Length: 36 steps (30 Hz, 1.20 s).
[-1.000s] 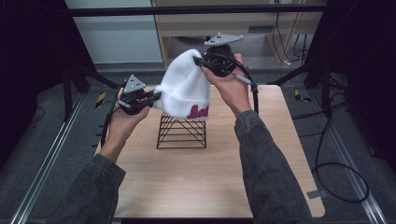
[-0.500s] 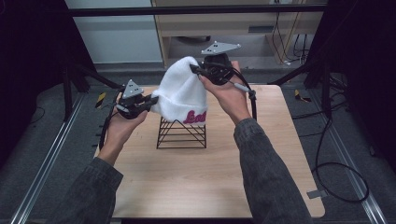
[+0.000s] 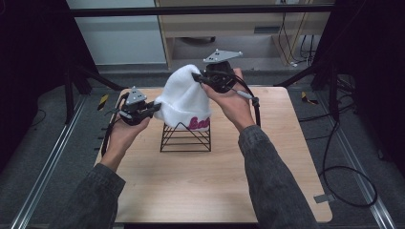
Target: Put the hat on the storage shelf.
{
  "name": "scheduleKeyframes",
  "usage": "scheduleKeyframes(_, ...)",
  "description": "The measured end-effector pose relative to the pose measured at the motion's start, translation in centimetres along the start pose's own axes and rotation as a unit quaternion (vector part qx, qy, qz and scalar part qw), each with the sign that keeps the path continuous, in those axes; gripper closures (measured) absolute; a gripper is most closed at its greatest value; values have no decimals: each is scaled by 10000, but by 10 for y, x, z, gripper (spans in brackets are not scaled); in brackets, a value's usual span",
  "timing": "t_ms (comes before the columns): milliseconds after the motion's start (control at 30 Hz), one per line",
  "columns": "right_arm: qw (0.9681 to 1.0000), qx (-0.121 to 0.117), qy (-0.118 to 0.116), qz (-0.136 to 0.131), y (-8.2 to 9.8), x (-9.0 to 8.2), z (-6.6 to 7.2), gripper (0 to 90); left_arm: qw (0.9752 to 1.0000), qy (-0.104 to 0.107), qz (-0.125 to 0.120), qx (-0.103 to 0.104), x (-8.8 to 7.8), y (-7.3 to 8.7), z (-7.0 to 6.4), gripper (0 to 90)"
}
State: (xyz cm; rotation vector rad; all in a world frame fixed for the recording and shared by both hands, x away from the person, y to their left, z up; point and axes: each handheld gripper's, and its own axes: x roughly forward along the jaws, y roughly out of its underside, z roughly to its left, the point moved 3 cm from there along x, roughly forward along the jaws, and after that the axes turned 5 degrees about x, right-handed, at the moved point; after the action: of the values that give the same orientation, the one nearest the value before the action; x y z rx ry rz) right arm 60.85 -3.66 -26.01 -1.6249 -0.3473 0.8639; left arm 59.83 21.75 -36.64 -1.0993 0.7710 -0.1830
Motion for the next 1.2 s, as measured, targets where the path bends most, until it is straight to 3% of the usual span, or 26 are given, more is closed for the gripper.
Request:
scheduleKeyframes(500, 9997, -147, -159, 89, 5, -9, 18, 805, 9999, 159, -20, -18, -15, 14, -7, 825)
scheduleKeyframes(733, 9988, -212, -323, 311, 15, -8, 30, 801, 9997, 245, 34, -71, -17, 28, -13, 830)
scheduleKeyframes(1200, 9969, -177, -446, 619, 35, -2, 34, 799, 9990, 377, 175, -179, -12, 55, -20, 834)
